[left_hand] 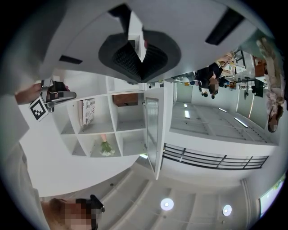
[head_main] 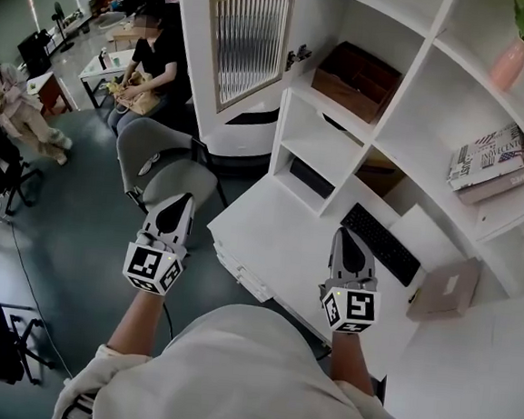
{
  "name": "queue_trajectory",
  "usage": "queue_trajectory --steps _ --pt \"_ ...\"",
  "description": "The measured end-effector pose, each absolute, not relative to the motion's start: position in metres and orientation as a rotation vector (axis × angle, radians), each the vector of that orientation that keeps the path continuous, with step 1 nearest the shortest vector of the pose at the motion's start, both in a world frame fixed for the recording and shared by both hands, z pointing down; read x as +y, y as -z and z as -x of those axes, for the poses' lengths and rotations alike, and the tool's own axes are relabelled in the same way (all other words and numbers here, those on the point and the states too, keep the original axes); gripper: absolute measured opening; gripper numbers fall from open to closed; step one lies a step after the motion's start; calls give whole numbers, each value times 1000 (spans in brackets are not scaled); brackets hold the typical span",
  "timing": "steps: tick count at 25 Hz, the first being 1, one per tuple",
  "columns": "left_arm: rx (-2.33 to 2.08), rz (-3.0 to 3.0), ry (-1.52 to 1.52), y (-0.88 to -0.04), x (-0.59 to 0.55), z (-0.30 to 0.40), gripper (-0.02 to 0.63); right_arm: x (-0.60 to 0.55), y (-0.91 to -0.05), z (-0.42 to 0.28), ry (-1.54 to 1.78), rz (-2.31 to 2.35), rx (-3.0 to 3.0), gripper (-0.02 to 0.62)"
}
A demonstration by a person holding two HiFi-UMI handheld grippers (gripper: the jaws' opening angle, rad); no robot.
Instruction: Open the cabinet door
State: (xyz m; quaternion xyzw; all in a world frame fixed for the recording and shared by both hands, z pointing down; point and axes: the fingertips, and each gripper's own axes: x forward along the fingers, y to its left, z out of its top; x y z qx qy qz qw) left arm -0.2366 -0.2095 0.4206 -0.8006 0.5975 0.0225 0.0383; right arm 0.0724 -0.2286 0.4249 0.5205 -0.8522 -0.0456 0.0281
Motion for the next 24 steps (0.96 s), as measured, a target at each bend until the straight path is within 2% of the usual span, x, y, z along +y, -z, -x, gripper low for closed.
queue_trajectory --steps 24 --pt "1794 2486 -53 -427 -205 218 0 -222 -427 -71 150 -1589 -2636 3"
